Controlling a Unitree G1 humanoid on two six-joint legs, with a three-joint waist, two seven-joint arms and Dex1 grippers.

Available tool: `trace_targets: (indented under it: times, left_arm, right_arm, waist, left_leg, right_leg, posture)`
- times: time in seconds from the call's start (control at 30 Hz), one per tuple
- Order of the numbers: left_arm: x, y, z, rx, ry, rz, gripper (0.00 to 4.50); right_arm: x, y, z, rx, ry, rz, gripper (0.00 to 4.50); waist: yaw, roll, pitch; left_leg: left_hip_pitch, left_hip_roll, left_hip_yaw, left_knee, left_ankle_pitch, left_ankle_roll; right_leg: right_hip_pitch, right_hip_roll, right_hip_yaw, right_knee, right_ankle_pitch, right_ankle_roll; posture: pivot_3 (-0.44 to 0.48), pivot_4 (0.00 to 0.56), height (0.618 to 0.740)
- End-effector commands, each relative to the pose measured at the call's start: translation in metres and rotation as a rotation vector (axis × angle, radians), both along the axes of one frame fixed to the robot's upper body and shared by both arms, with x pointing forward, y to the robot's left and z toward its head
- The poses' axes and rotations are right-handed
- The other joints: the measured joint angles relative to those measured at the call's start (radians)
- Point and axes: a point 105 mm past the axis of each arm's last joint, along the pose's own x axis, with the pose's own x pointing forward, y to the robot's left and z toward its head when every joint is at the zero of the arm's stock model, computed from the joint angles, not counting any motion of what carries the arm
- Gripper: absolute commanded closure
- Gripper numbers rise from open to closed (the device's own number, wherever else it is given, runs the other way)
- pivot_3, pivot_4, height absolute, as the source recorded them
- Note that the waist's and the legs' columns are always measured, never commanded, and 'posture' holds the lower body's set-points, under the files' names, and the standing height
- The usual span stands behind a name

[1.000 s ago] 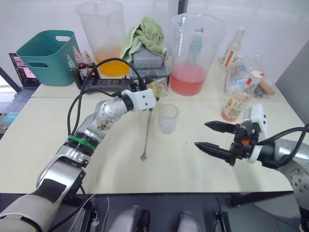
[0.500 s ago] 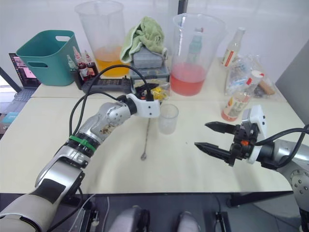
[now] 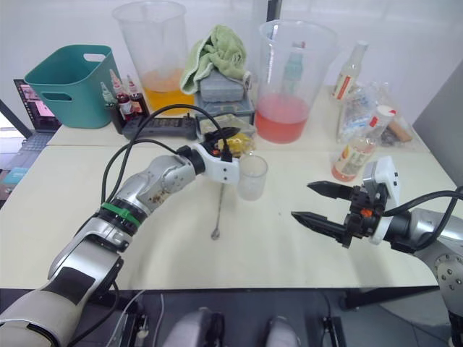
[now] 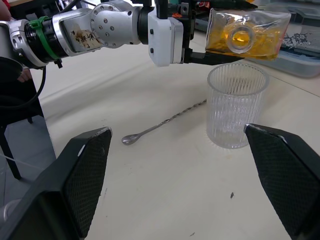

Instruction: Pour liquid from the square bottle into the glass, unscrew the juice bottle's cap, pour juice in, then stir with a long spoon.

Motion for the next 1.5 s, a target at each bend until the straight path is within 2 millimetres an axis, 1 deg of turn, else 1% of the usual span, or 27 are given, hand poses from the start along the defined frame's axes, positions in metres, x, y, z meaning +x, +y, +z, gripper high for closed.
trace_targets:
  times: [0.03,0.17,0.43,0.67,0.8,1.5]
  left_arm:
    - [-0.0074,-0.0112,0.0475,-0.052,-0.170,-0.054,1.71]
    - [-0.0074,-0.0116,0.0492,-0.044,-0.193,-0.052,1.71]
    - [-0.0089,-0.0133,0.0495,0.033,-0.289,-0.061,1.71]
    - [-0.0068,-0.0114,0.0465,0.066,-0.315,-0.051,1.71]
    - [-0.0062,-0.0102,0.0481,0.076,-0.338,-0.043,1.71]
    - [-0.0076,-0.0145,0.0510,0.153,-0.436,-0.051,1.71]
  right_arm:
    - [-0.0025,0.0025,0.0106,-0.009,-0.041,0.013,0.00]
    - [-0.0025,0.0027,0.0106,-0.009,-0.042,0.012,0.00]
    - [-0.0027,0.0027,0.0102,-0.010,-0.040,0.011,0.00]
    - [-0.0021,0.0027,0.0101,-0.012,-0.039,0.013,0.00]
    - [-0.0015,0.0029,0.0102,-0.012,-0.041,0.013,0.00]
    - [-0.0021,0.0014,0.0094,-0.016,-0.039,0.009,0.00]
  waist:
    - [-0.001,0.000,0.000]
    - [0.000,0.000,0.000]
    - [0.000,0.000,0.000]
    - [-0.001,0.000,0.000]
    - [-0.001,0.000,0.000]
    - [-0.001,0.000,0.000]
  left_leg:
    - [0.000,0.000,0.000,0.000,0.000,0.000]
    - [0.000,0.000,0.000,0.000,0.000,0.000]
    - [0.000,0.000,0.000,0.000,0.000,0.000]
    - [-0.001,0.000,0.000,0.000,0.000,0.000]
    - [-0.001,0.000,0.000,0.000,0.000,0.000]
    - [-0.002,0.000,0.000,0.001,0.000,0.000]
  right_leg:
    - [0.000,0.000,0.000,0.000,0.000,0.000]
    - [0.000,0.000,0.000,0.000,0.000,0.000]
    - [0.000,0.000,0.000,0.000,0.000,0.000]
    - [-0.001,0.000,0.000,0.000,0.000,0.000]
    - [-0.001,0.000,0.000,0.001,0.000,0.000]
    - [-0.002,0.000,0.000,0.002,0.000,0.000]
  posture:
    - [0.000,0.150,0.739]
    - [0.000,0.150,0.739]
    - [0.000,0.150,0.739]
    - [0.000,0.150,0.739]
    - [0.000,0.150,0.739]
    - [0.000,0.150,0.739]
